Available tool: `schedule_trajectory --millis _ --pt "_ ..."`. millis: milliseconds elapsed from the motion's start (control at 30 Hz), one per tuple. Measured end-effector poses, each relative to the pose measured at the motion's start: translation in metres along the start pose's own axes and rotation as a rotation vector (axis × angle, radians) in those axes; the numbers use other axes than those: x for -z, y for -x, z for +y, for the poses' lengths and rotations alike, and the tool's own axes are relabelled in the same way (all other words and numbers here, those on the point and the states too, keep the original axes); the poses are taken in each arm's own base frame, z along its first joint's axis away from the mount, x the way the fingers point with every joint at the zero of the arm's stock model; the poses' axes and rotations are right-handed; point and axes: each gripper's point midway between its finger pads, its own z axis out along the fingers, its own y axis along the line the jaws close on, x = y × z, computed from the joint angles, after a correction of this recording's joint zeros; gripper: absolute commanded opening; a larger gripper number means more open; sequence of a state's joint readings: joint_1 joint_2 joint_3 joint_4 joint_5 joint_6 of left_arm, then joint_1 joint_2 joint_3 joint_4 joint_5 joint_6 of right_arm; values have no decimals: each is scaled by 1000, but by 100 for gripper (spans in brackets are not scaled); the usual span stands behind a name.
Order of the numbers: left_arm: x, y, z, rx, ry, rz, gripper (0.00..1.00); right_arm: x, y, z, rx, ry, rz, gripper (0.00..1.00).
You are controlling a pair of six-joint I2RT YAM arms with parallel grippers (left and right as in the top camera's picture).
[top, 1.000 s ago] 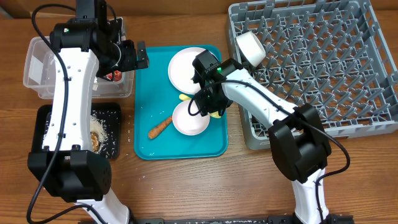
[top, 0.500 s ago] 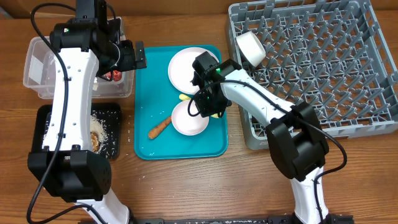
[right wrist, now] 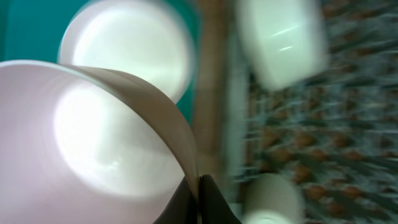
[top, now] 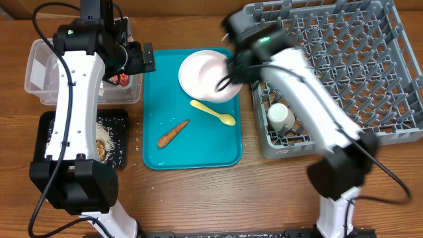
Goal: Sort waste into correct bins and load items into the dishwasher
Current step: 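Lift the bowl and carry it right over the grey dish rack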
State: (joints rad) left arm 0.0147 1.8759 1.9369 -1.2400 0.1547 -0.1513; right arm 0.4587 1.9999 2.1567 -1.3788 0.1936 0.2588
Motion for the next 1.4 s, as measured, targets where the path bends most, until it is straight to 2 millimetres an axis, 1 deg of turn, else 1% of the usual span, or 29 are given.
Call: schedule_trajectory --millis 33,67,100,167,200,233,267,367,433,533,600,700,733,800,900,967,1167,1400 --pt "0 0 0 0 2 0 100 7 4 -9 -20 -22 -22 4" --pt "0 0 0 0 2 -1 100 25 14 -39 -90 -92 -82 4" --pt "0 1 0 -1 1 -4 100 37 19 -58 -135 -139 -118 4" --pt "0 2 0 -1 1 -9 100 52 25 -97 -218 -246 -171 4" --pt "0 3 0 -2 0 -10 100 54 26 -107 -236 -275 -180 4" --pt "0 4 0 -2 0 -15 100 56 29 -123 -269 -331 -197 4" --pt "0 5 0 -3 -1 -19 100 56 32 -135 -298 -374 -214 4" --pt "0 8 -1 -5 -2 -31 100 56 48 -169 -379 -499 -296 4" --pt "0 9 -1 -6 -4 -36 100 54 59 -188 -422 -568 -347 4" --pt "0 11 -1 -7 -4 -44 100 45 80 -208 -447 -643 -423 4" --pt "0 13 -2 -8 -6 -54 100 33 89 -217 -434 -683 -436 4" --pt "0 15 -2 -10 -7 -62 100 3 97 -226 -383 -746 -415 4" --pt "0 16 -2 -10 -7 -64 100 -3 98 -228 -370 -758 -407 4" --pt "0 16 -2 -10 -8 -65 100 -21 99 -230 -333 -792 -385 4" --pt "0 16 -2 -10 -8 -65 100 -42 94 -232 -282 -838 -335 4" --pt "0 16 -2 -10 -8 -66 100 -49 91 -235 -261 -877 -312 4" --pt "0 16 -2 -10 -8 -66 100 -62 88 -242 -242 -971 -298 4" --pt "0 18 -2 -11 -9 -72 100 -74 85 -237 -218 -989 -280 4"
